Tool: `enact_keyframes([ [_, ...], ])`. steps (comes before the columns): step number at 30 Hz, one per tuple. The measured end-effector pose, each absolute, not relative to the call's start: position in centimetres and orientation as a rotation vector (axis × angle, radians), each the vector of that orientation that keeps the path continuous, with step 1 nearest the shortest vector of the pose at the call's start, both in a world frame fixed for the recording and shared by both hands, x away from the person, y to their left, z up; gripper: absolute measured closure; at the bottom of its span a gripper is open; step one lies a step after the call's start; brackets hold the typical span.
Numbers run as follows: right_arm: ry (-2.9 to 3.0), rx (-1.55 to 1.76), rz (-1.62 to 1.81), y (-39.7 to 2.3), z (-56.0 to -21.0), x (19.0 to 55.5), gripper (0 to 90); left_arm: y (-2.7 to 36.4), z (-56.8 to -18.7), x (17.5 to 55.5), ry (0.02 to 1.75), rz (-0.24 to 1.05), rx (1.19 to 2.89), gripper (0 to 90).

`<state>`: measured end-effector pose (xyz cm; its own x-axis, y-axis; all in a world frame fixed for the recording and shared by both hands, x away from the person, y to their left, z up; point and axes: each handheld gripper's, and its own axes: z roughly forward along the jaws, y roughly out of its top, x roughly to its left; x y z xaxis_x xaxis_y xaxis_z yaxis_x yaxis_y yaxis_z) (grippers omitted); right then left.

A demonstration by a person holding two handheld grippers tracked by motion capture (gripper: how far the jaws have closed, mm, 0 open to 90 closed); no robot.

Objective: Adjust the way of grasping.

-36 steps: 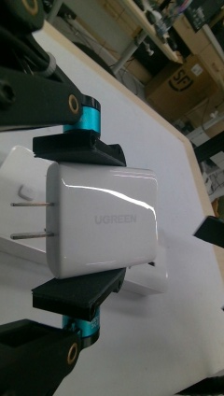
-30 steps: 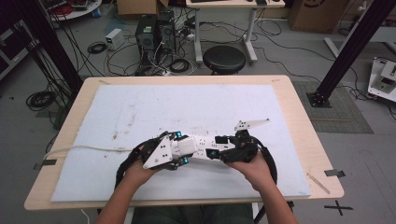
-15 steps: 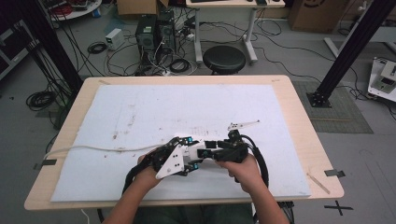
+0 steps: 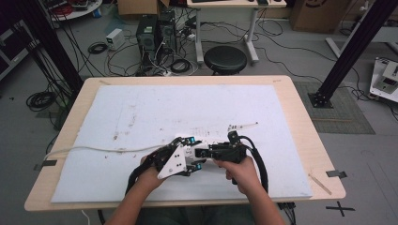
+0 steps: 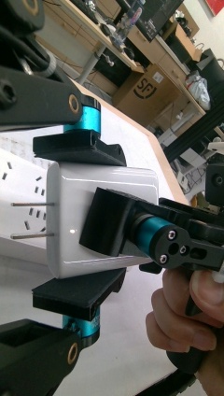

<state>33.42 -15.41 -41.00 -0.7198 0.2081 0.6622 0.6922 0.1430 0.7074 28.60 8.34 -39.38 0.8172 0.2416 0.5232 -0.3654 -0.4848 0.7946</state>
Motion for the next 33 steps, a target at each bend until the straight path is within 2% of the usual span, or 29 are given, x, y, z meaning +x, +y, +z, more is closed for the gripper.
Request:
enact_keyframes([
  [7,-1.978,-0.883,-1.566,-15.5,-41.3,33.8,61.6,8.2,-39.5,28.8,-0.11,0.735,1.96,42.1],
  [10,-1.963,-0.869,-1.577,-15.5,-41.1,33.8,63.0,8.3,-39.3,29.2,-0.076,0.684,1.948,40.8],
  [12,-1.969,-0.87,-1.585,-15.7,-40.9,33.8,63.2,8.5,-39.1,29.4,-0.04,0.684,1.956,31.6],
  [17,-2.032,-0.902,-1.63,-16.8,-40.2,33.9,63.2,9.4,-38.4,29.4,0.009,0.676,1.966,21.9],
  [25,-2.167,-0.933,-1.718,-18.0,-38.4,33.9,63.2,13.4,-35.9,30.3,0.163,0.726,1.97,17.5],
  [33,-2.342,-0.955,-1.722,-18.5,-37.4,34.3,63.2,18.1,-34.0,31.6,0.322,0.79,1.921,17.2],
])
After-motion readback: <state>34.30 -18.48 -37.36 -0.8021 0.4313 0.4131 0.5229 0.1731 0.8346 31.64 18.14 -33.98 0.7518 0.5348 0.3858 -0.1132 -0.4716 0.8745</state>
